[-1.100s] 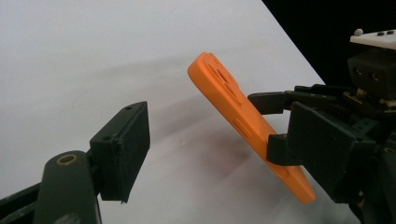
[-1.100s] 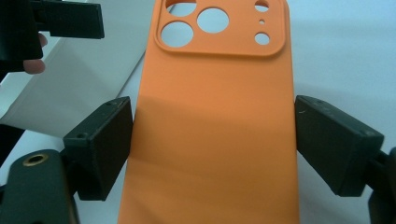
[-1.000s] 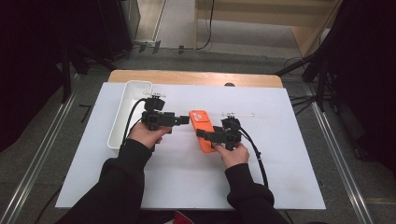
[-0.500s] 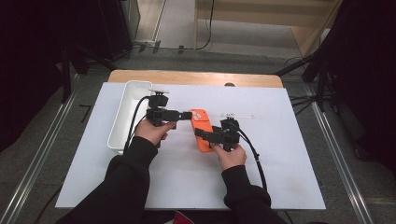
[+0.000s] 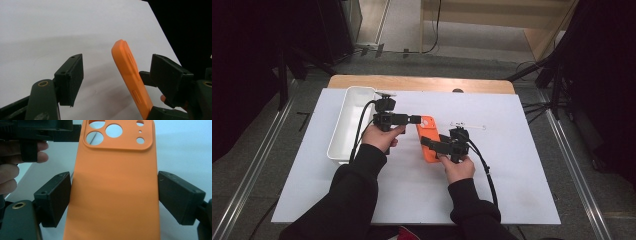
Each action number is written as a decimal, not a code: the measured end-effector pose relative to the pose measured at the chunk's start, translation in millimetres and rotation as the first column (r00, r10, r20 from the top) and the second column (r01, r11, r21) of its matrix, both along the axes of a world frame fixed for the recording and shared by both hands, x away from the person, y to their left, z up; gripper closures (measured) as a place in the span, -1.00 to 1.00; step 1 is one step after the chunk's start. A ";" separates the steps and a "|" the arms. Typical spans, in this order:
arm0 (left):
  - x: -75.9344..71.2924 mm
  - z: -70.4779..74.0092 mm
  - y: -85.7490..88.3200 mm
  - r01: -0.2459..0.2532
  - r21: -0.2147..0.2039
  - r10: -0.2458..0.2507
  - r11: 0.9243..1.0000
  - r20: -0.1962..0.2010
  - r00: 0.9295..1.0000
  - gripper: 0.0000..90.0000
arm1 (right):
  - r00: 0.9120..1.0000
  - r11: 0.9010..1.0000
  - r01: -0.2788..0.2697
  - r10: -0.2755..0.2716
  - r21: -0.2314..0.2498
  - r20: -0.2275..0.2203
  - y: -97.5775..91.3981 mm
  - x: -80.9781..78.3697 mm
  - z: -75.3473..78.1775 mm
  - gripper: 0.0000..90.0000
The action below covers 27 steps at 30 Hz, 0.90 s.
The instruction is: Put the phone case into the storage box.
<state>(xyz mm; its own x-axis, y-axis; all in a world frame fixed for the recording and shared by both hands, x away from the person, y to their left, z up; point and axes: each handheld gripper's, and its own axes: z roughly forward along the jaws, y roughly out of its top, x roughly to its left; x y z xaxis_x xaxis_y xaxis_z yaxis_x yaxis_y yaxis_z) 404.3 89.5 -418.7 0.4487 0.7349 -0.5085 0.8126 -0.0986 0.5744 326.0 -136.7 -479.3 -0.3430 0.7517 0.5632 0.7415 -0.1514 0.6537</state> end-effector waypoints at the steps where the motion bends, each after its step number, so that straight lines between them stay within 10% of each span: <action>1: 0.4 0.1 -0.1 -0.003 -0.002 0.003 1.000 -0.001 1.000 -0.34 | 1.000 1.000 0.002 -0.002 0.003 0.003 0.0 -0.2 -0.2 -0.69; 16: 8.8 -1.3 -6.5 -0.041 -0.007 0.041 0.999 -0.059 0.997 -0.18 | 0.999 0.999 0.037 -0.036 0.036 -0.002 4.0 -3.4 -5.4 -0.69; 27: 7.3 4.4 -15.0 -0.049 0.018 0.049 0.999 -0.025 0.998 -0.18 | 0.998 0.995 0.065 -0.066 0.080 0.002 10.4 -5.9 -8.0 -0.69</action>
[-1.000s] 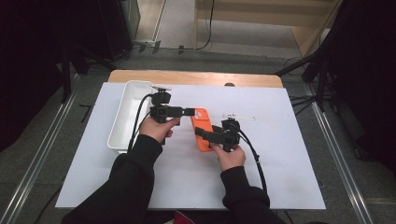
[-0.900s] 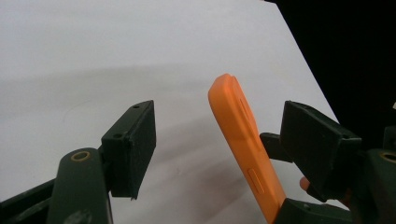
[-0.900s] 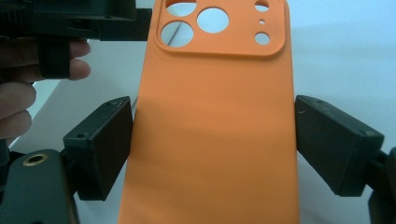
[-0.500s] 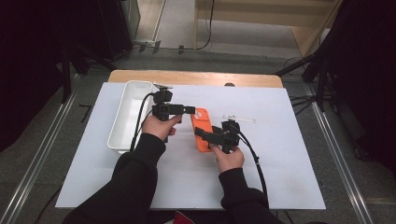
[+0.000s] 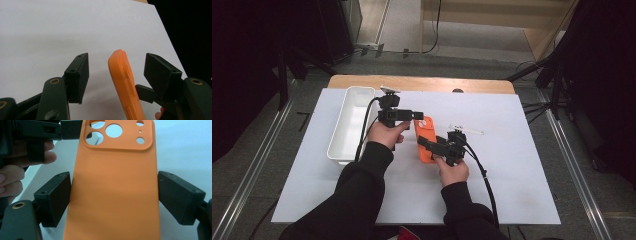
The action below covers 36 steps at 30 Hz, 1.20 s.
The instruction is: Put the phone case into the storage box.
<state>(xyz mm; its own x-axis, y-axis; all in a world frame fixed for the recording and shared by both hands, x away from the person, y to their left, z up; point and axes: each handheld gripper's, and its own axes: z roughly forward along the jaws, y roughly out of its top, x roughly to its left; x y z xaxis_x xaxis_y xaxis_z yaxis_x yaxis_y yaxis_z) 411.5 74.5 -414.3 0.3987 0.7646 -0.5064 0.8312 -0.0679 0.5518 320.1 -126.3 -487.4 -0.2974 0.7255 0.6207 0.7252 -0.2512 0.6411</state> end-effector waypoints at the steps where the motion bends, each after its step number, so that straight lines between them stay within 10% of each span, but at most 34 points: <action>1: 0.1 0.0 -0.4 0.001 0.003 -0.001 1.000 0.002 1.000 -0.18 | 1.000 1.000 0.005 -0.005 0.012 -0.002 0.1 -0.4 -0.2 -0.69; 20: -1.5 -1.9 -5.6 0.036 -0.022 -0.035 0.999 0.038 0.999 -0.01 | 1.000 0.999 0.016 -0.016 0.037 -0.002 0.4 -1.7 -1.5 -0.69; 28: 0.1 -5.7 -9.3 0.029 -0.008 -0.030 1.000 -0.021 0.999 -0.02 | 1.000 0.999 0.023 -0.023 0.038 -0.006 0.1 -1.5 -1.8 -0.69; 36: -0.1 -7.0 -12.3 0.046 -0.015 -0.046 0.999 -0.004 0.999 -0.33 | 0.999 0.999 0.036 -0.036 0.041 -0.004 -0.6 -0.7 -3.7 -0.69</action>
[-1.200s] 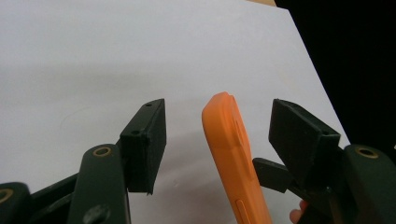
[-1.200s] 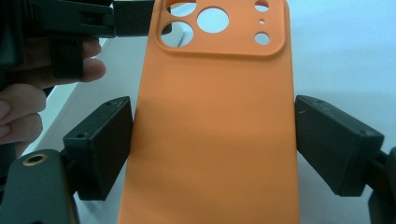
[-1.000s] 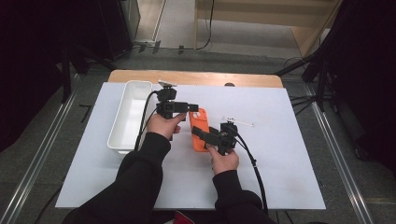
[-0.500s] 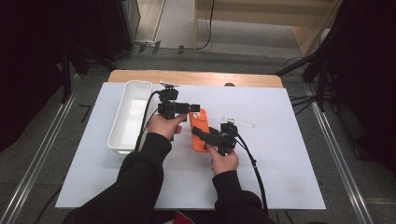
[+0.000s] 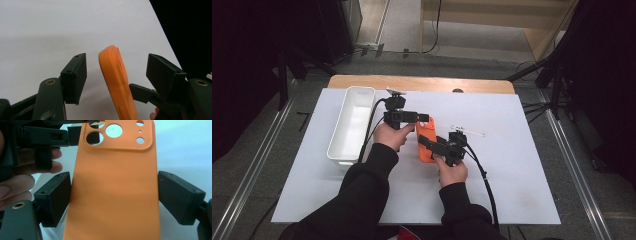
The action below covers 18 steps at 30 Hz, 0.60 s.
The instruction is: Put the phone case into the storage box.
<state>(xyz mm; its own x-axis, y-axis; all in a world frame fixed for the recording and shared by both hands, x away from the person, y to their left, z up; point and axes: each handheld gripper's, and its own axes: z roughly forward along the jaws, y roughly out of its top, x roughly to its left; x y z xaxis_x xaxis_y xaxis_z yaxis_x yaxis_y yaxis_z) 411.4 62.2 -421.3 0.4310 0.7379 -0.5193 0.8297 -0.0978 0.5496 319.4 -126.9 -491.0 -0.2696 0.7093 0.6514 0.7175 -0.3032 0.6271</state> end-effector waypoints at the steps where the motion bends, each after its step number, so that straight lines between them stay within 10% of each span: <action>1: -0.4 0.0 -0.9 0.000 -0.001 0.000 1.000 0.007 1.000 -0.37 | 1.000 1.000 0.001 -0.001 0.003 -0.003 -0.1 0.1 -0.2 -0.69; 7: -1.6 0.3 -5.9 0.004 0.031 -0.005 1.000 0.022 1.000 -0.45 | 1.000 1.000 0.007 -0.007 0.012 -0.006 -1.4 0.2 -1.7 -0.69; 18: 2.5 0.2 -4.8 -0.041 -0.005 0.041 0.999 -0.042 0.998 0.08 | 1.000 1.000 0.011 -0.011 0.023 0.001 0.1 -1.2 -2.1 -0.69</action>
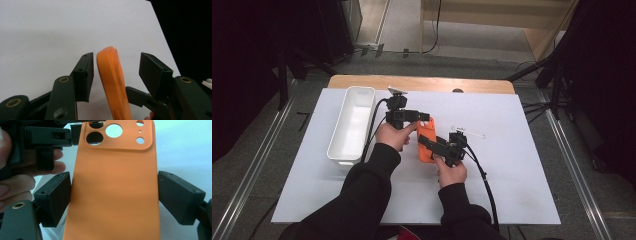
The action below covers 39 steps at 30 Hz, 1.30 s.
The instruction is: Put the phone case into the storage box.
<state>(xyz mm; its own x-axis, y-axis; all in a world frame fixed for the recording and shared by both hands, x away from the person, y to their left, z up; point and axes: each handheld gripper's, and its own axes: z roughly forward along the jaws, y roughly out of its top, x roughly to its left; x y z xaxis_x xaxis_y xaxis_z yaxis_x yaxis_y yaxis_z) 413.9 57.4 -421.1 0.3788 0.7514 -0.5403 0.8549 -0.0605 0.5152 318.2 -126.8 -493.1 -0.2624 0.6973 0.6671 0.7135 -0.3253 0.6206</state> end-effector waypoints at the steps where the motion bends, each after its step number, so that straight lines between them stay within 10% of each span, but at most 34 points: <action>1: 0.3 -0.2 -0.2 -0.003 0.001 0.003 1.000 0.001 1.000 0.10 | 1.000 1.000 0.001 -0.001 0.001 0.001 0.1 -0.1 0.0 -0.69; 39: -1.5 -0.6 -2.0 -0.005 -0.065 0.006 0.998 0.014 1.000 0.68 | 1.000 1.000 0.014 -0.014 0.015 0.012 1.2 -1.9 -2.6 -0.69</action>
